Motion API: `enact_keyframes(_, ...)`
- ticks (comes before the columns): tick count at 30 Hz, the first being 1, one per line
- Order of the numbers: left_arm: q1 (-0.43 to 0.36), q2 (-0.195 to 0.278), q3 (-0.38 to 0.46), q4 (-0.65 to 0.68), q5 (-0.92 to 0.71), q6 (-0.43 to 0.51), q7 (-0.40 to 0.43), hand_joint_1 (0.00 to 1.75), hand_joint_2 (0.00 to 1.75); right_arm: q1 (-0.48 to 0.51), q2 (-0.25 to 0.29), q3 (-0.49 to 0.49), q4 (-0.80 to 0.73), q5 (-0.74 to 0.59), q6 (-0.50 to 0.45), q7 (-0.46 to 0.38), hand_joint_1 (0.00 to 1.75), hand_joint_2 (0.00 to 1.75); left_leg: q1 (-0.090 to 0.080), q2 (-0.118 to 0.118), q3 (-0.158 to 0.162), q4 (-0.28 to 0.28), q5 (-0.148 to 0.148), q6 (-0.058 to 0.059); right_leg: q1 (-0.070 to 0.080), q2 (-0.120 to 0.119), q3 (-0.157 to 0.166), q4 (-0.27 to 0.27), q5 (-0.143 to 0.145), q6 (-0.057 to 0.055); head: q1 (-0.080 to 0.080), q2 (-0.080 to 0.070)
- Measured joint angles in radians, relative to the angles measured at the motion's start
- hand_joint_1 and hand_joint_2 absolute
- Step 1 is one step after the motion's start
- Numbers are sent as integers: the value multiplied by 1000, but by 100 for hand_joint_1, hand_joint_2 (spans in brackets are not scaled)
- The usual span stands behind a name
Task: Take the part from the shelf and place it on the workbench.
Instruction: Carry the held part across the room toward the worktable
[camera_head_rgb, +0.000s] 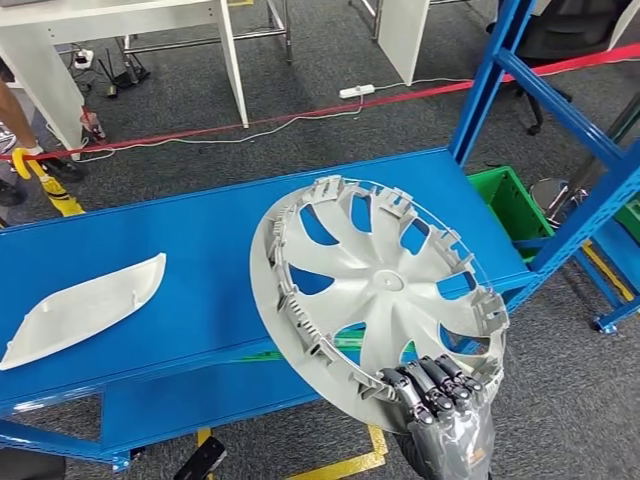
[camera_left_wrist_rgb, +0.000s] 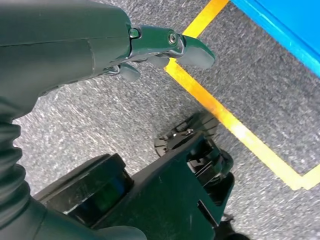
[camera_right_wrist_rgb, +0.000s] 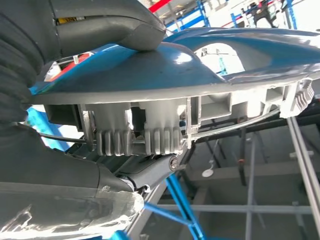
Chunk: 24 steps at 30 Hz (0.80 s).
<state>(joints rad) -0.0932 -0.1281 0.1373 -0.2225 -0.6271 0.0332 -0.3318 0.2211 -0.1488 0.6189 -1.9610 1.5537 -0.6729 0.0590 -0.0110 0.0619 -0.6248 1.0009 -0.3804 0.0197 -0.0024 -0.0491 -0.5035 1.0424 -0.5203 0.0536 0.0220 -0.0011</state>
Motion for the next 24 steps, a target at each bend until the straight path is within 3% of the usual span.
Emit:
enact_keyframes(1,-1,0,-1,0,-1,1,1,0,175,-3,-2,2,-1,0,0,3,175,175,-1,7,0,1,5,-5,4,-9,11,-26,-3,-5,0,0)
enact_keyframes(3,-2,0,-2,0,-3,3,2,0,175,-6,-7,8,-2,1,0,9,175,175,0,22,0,-1,15,-14,5,6,0,-31,7,-20,-2,0)
enact_keyframes(4,-3,0,-2,0,-4,4,2,0,175,-8,-8,10,-2,1,0,12,175,175,1,19,-3,2,11,-21,4,14,-8,-32,15,-27,-1,0)
enact_keyframes(6,-2,0,-3,0,-7,5,3,0,175,-11,-12,16,-2,2,0,20,175,175,4,-14,-22,48,-51,-36,-3,31,-27,-35,40,-41,-3,0)
enact_keyframes(8,-3,0,-3,0,-9,6,5,0,175,-13,-15,21,-2,2,0,27,175,175,8,-48,-53,164,-153,-45,-6,51,-53,-33,66,-46,-4,0)
enact_keyframes(9,-3,0,-4,0,-9,6,5,0,175,-14,-16,24,-2,3,0,31,175,175,9,-53,-65,223,-186,-47,-7,61,-69,-33,77,-47,-4,0)
enact_keyframes(10,-3,0,-5,0,-9,6,5,0,175,-14,-17,26,-2,4,0,35,175,175,11,-54,-65,259,-194,-48,-7,72,-84,-32,88,-45,-4,0)
enact_keyframes(11,-4,0,-6,0,-9,7,6,0,175,-14,-19,27,-3,6,0,38,175,175,11,-56,-49,262,-182,-47,-8,83,-97,-31,99,-42,-4,0)
enact_keyframes(13,-7,0,-7,0,-9,8,9,0,175,-15,-20,29,-4,9,0,44,175,175,14,-73,33,164,-131,-44,-10,104,-120,-30,118,-33,-4,0)
enact_keyframes(15,-10,-1,-8,0,-10,8,12,0,175,-16,-22,31,-8,11,0,47,175,175,17,-111,122,30,-116,-38,-10,122,-136,-29,137,-24,-4,0)
enact_keyframes(17,-12,-3,-9,0,-10,8,14,0,175,-18,-23,32,-11,12,0,49,175,175,15,-126,150,-24,-122,-29,-10,138,-146,-33,158,-12,-5,0)
enact_keyframes(19,-13,-4,-9,0,-10,8,15,0,175,-18,-25,32,-12,13,0,50,175,175,15,-105,136,-26,-108,-14,-12,146,-156,-38,172,2,-7,0)
enact_keyframes(20,-14,-5,-9,0,-10,8,16,0,175,-19,-27,33,-13,12,0,50,175,175,16,-94,127,-27,-98,-5,-12,135,-166,-28,156,7,-5,0)
enact_keyframes(21,-15,-6,-10,0,-10,8,16,0,175,-20,-28,33,-14,12,0,51,175,175,17,-82,115,-29,-87,3,-11,115,-180,0,122,11,-3,0)
enact_keyframes(23,-14,-7,-10,0,-10,8,16,0,175,-22,-29,34,-14,12,0,51,175,175,14,-60,91,-29,-68,12,-9,71,-211,116,18,16,1,0)
enact_keyframes(24,-13,-7,-10,0,-11,8,16,0,175,-23,-30,34,-14,12,0,51,175,175,13,-46,79,-28,-59,12,-10,62,-221,182,-18,19,2,0)
